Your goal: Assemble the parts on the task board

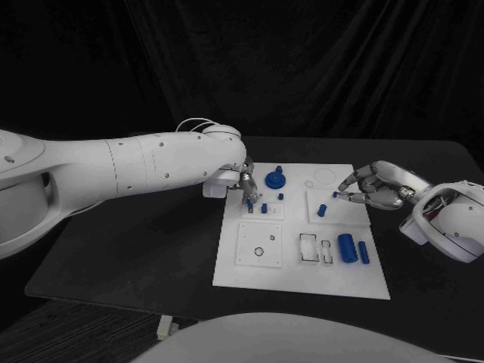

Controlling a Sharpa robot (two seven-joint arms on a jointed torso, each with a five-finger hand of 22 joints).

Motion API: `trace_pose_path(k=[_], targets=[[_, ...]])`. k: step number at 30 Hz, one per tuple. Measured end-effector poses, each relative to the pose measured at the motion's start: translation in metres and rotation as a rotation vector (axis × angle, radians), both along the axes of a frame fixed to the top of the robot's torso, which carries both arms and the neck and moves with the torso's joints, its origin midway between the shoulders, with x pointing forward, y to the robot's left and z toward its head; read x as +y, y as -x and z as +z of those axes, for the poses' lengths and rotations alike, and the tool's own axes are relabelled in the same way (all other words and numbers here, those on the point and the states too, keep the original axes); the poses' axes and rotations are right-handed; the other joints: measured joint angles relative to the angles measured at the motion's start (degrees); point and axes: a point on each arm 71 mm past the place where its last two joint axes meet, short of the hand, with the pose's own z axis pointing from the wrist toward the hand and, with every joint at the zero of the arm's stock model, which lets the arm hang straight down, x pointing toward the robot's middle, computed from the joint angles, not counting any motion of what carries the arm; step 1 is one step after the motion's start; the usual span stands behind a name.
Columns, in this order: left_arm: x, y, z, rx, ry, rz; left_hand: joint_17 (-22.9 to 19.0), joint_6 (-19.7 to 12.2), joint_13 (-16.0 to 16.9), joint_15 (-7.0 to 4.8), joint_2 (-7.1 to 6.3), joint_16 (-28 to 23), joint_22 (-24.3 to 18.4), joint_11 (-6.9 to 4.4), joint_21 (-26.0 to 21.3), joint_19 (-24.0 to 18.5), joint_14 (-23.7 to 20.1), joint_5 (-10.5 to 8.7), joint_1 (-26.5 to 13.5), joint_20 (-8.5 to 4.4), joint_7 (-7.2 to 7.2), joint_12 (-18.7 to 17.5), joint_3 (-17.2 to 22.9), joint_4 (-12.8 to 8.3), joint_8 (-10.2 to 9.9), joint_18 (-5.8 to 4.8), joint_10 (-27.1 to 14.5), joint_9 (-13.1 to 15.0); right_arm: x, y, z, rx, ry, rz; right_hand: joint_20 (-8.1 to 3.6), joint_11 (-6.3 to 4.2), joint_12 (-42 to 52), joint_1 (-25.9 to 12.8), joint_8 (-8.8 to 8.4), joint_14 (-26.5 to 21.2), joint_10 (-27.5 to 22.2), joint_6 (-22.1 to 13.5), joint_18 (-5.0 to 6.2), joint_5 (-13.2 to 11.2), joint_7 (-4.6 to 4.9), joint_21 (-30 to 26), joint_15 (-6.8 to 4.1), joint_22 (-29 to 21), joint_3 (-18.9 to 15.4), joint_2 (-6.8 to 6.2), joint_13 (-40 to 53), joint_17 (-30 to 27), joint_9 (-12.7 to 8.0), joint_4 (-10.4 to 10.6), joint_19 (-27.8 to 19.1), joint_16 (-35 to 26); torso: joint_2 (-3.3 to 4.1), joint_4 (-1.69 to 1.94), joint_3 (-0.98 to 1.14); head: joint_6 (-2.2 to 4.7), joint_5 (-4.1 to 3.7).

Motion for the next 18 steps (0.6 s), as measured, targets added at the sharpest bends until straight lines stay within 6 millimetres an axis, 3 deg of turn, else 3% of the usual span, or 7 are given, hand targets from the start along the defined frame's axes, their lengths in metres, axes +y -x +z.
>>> trace_pose_path(k=[18], targets=[[-0.0022,-0.0026,-0.0010,0.014,-0.014,-0.011,0.00,0.01,0.00,0.01,0.02,0.00,0.00,-0.15,0.00,0.00,0.00,0.02,0.02,0.00,0.01,0.00,0.00,0.00,-0.01,0.00,-0.15,-0.01,0.0004,0.0005,0.0000,0.002,0.000,0.001,0.00,0.00,0.16,0.47,0.00,0.00,0.00,0.04,0.00,0.05,0.04,0.00,0.00,0.04,0.15,-0.01,-0.07,0.00,0.01,-0.15,0.00,0.00,0.01,-0.01,0.01,0.00,-0.13]])
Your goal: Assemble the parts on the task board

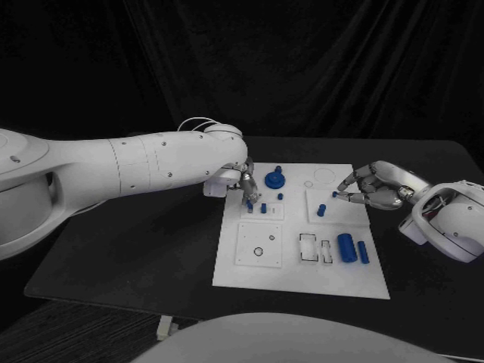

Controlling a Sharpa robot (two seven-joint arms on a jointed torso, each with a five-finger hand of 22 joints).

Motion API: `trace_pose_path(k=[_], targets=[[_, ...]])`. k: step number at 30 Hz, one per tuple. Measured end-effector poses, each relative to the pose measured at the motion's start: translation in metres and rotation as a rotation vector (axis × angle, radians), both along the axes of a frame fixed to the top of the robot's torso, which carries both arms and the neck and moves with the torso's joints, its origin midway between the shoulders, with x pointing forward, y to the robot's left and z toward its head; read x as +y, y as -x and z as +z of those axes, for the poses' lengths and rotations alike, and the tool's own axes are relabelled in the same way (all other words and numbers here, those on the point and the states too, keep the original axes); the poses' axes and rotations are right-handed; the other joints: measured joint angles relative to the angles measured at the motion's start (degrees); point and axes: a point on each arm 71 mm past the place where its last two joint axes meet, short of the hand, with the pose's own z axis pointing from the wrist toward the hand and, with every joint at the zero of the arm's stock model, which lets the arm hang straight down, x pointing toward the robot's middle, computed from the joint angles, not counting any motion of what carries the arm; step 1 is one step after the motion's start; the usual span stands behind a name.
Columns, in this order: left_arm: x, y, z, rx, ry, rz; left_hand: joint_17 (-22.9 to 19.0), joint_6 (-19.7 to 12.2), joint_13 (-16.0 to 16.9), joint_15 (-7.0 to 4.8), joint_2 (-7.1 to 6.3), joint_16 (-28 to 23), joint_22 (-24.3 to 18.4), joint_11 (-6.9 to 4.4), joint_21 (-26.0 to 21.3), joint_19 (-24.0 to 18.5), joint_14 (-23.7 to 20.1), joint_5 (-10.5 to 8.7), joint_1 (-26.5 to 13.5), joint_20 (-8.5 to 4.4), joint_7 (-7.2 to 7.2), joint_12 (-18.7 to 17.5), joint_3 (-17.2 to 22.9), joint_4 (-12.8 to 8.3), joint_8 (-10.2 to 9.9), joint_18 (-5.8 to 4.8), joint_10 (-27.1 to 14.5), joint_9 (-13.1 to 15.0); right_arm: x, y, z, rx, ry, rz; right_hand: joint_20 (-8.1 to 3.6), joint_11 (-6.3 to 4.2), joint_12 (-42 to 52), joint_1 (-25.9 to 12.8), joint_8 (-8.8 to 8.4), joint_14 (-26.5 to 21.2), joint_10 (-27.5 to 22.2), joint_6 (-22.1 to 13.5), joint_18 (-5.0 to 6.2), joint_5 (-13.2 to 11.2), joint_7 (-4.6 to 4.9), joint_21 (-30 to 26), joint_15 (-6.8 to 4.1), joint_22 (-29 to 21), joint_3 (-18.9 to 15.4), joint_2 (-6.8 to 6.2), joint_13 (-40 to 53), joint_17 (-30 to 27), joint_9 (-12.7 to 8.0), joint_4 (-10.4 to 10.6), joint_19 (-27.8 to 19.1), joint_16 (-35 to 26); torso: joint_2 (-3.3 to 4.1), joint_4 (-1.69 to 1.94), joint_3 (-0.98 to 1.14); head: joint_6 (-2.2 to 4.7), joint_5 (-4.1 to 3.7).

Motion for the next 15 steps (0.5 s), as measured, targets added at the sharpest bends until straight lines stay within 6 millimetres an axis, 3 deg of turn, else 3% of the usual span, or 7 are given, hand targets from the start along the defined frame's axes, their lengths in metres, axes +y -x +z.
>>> trace_pose_path(k=[15], targets=[[0.0025,0.0010,-0.0001,0.003,-0.006,-0.005,0.00,0.09,0.00,0.01,0.08,-0.21,0.00,0.04,0.00,0.00,0.00,-0.06,0.08,0.00,0.09,-0.03,0.00,0.00,-0.04,0.00,0.04,0.07,0.0004,0.0001,-0.0002,0.002,0.001,0.000,0.00,0.00,0.05,-0.01,0.00,0.00,0.00,0.17,0.00,0.45,0.17,0.00,0.00,-0.01,-0.01,-0.01,0.02,0.00,0.01,-0.32,0.00,0.00,0.04,0.01,0.02,0.00,0.14]])
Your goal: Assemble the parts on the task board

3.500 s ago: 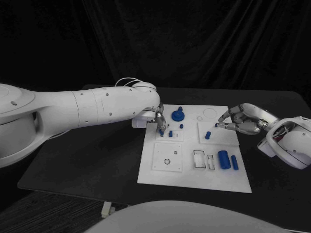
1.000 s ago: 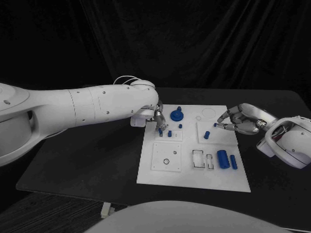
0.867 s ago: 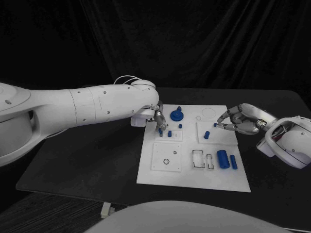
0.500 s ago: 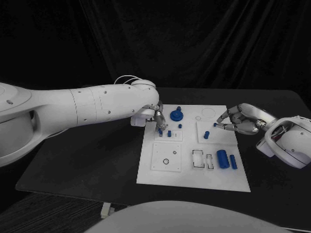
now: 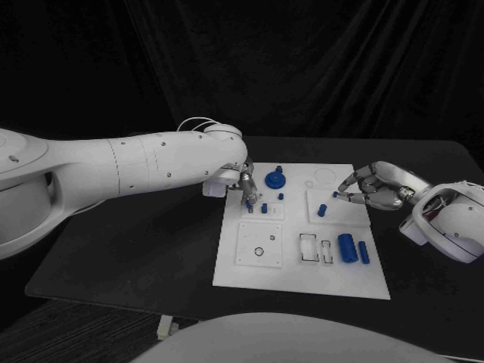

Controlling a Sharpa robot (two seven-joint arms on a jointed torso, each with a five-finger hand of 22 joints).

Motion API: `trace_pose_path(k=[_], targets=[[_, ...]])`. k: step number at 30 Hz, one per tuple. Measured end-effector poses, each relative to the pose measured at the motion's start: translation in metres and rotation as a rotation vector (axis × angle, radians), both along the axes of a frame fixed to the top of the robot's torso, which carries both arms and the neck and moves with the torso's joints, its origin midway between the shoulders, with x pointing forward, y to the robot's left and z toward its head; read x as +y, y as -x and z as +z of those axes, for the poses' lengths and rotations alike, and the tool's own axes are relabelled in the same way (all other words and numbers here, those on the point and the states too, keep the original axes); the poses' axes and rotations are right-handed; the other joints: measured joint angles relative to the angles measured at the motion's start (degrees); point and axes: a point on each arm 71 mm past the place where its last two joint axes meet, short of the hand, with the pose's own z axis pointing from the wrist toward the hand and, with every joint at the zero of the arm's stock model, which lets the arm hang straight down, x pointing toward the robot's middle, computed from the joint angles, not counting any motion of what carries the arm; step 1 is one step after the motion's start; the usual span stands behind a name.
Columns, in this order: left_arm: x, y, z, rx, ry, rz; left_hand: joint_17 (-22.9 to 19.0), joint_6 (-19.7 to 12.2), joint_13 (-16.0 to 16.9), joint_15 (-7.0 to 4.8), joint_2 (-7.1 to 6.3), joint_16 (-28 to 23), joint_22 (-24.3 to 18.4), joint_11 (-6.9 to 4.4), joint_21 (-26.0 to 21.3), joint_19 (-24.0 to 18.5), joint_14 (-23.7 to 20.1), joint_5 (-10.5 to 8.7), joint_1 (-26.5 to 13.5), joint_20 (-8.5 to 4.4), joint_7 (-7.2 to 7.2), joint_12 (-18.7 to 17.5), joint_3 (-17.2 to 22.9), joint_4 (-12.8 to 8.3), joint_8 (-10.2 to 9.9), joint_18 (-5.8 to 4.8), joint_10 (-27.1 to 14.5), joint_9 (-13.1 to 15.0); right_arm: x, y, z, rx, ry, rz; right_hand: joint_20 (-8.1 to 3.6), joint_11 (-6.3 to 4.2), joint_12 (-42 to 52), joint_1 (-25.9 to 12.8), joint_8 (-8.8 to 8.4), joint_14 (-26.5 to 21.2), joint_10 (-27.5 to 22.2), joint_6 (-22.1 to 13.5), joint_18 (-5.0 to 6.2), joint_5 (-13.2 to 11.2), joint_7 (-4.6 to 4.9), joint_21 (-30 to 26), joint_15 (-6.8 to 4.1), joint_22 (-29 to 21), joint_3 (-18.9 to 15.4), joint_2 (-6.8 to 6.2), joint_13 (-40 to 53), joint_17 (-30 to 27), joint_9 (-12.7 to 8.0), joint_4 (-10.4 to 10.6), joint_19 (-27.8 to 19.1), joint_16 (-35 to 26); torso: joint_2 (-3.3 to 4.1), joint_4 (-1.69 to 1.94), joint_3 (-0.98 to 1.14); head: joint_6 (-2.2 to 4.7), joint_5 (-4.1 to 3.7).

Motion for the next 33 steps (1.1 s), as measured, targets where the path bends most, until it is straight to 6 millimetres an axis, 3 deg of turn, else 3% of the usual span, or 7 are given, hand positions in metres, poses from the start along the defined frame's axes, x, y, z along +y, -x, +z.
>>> trace_pose_path(k=[33], targets=[[-0.0002,-0.0002,-0.0032,0.004,-0.005,0.001,0.00,-0.21,0.00,0.01,0.07,-0.24,0.00,-0.06,0.00,0.00,-0.01,0.07,0.07,0.00,-0.22,-0.20,0.00,0.00,-0.06,0.00,-0.07,0.05,0.0005,0.0001,-0.0008,0.005,0.002,-0.002,0.00,0.21,0.02,0.44,-0.23,0.00,0.21,0.00,-0.01,0.62,0.00,-0.21,0.00,-0.02,0.17,0.00,0.02,0.00,-0.09,-0.15,0.00,0.00,-0.02,0.01,0.00,0.00,0.11]])
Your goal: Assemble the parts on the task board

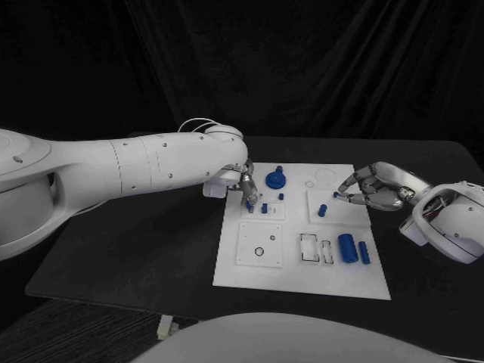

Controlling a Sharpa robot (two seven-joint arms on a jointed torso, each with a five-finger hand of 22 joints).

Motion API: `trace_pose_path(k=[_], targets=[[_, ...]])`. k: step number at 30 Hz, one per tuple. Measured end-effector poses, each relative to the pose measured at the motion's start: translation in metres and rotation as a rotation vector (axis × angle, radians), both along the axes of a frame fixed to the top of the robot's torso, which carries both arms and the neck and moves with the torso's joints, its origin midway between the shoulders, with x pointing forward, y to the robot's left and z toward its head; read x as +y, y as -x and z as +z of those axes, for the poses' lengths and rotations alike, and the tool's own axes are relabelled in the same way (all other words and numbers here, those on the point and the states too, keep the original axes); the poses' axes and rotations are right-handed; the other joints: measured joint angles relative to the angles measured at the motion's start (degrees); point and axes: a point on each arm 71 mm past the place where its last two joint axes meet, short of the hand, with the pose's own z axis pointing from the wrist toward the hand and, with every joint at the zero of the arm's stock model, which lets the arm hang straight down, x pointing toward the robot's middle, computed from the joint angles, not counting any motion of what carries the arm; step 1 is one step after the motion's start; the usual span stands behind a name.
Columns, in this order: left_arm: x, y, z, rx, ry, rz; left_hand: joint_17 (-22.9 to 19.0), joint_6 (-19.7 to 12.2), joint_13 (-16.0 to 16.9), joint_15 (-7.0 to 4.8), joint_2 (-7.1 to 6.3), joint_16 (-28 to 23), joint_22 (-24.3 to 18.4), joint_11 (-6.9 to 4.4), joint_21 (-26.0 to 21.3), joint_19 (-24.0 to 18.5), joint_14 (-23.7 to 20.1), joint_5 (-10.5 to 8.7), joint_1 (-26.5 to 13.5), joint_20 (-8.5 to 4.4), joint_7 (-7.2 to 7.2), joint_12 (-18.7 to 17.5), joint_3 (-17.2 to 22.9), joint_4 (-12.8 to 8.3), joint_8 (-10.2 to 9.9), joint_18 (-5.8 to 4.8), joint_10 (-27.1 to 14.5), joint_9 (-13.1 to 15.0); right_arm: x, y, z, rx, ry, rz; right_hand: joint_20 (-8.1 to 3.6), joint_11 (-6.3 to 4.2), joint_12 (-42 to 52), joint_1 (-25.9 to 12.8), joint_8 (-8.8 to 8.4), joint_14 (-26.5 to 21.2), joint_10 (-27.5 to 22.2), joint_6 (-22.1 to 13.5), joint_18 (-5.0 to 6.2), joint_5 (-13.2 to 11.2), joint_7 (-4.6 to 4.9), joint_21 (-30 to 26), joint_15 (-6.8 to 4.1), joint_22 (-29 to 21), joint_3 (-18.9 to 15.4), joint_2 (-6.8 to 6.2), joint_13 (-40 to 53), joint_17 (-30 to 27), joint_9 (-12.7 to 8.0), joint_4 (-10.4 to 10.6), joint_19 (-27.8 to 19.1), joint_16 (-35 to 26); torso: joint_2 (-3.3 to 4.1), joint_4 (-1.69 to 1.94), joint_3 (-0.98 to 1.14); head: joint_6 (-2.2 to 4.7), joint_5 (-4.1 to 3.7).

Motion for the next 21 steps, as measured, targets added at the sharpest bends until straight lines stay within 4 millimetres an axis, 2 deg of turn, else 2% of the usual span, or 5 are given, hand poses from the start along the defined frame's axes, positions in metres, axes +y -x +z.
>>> trace_pose_path(k=[21], targets=[[-0.0001,0.0006,-0.0031,0.006,-0.002,0.001,0.00,0.02,0.00,0.01,0.00,0.00,0.00,0.02,0.00,0.00,-0.01,-0.08,0.00,0.00,0.01,0.00,0.00,0.00,0.00,0.00,0.02,-0.02,0.0004,-0.0002,-0.0005,0.004,0.002,0.001,0.00,0.00,0.00,-0.01,0.00,0.00,0.00,0.00,0.00,0.25,0.00,0.00,0.00,-0.01,0.17,-0.01,0.03,0.00,0.01,-0.16,0.00,0.00,-0.01,0.01,0.00,0.00,0.04]])
